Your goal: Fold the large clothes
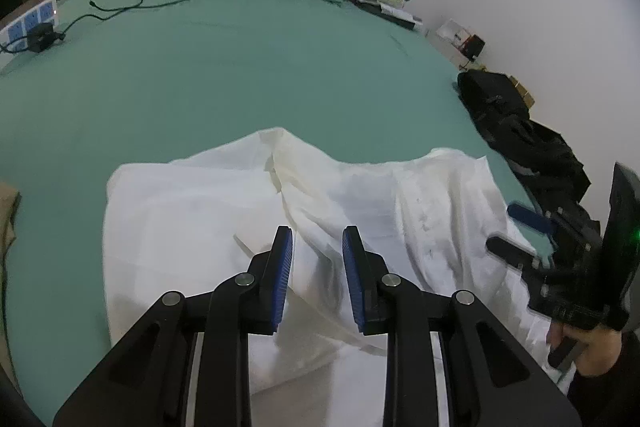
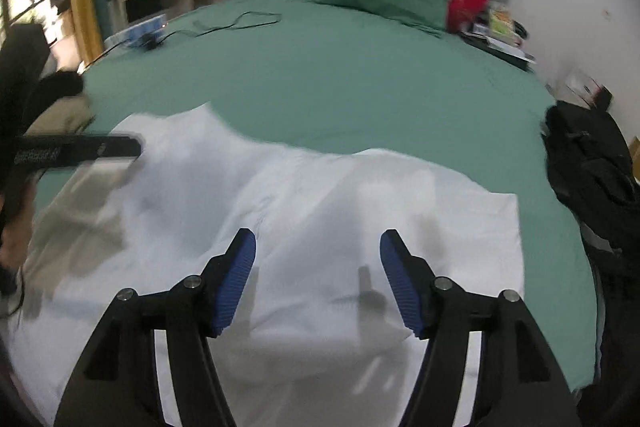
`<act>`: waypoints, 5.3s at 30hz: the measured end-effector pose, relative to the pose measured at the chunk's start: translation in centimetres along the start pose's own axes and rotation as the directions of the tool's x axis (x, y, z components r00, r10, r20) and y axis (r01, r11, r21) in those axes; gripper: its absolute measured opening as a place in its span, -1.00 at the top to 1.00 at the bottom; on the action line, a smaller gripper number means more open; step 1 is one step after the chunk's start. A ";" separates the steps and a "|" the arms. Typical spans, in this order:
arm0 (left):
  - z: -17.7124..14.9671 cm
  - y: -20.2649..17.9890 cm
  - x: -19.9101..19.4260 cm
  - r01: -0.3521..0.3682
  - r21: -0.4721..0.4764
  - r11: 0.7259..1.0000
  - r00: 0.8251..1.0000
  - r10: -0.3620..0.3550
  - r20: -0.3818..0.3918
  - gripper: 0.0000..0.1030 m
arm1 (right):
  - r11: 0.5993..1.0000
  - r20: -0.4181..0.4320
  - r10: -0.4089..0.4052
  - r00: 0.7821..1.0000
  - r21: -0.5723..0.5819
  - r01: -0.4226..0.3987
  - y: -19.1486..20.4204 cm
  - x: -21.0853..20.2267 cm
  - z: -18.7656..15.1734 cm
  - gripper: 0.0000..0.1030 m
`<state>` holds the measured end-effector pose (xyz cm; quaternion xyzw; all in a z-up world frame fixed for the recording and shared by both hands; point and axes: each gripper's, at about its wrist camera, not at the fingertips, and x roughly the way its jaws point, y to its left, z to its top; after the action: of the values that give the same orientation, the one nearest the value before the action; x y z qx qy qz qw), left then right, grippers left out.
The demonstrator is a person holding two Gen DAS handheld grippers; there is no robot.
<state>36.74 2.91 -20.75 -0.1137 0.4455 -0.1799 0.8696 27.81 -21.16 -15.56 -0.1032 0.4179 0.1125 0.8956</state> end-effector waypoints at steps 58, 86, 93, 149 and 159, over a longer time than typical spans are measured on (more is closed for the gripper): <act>-18.6 2.0 -17.0 -0.308 -0.213 0.927 0.947 0.320 0.023 0.26 | 0.968 -0.070 -0.039 0.997 0.246 0.055 -7.1 -15.6 -18.1 -0.46; -23.0 4.8 -16.5 -0.495 -0.187 0.849 0.869 0.479 -0.126 -0.26 | 0.787 -0.109 -0.077 0.991 0.603 0.128 -13.6 -13.5 -24.8 -0.47; -22.9 3.9 -16.0 -0.514 -0.149 0.845 0.856 0.496 -0.142 -0.26 | 0.829 -0.097 -0.015 0.995 0.555 0.067 -12.1 -13.7 -24.7 0.57; -19.1 -3.1 -36.4 -0.250 -0.278 0.927 0.908 0.324 0.265 0.92 | 0.858 0.355 0.059 0.933 0.460 -0.230 -15.4 -31.4 -22.9 0.86; -13.9 -1.8 -31.9 -0.158 -0.359 0.920 0.909 0.277 0.311 0.92 | 0.848 0.362 0.060 0.930 0.474 -0.239 -18.1 -28.3 -20.2 0.86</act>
<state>7.86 13.94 -4.68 -0.2354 0.3143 0.0191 0.9195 0.67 -47.35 -4.85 0.1913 0.2818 0.0842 0.9364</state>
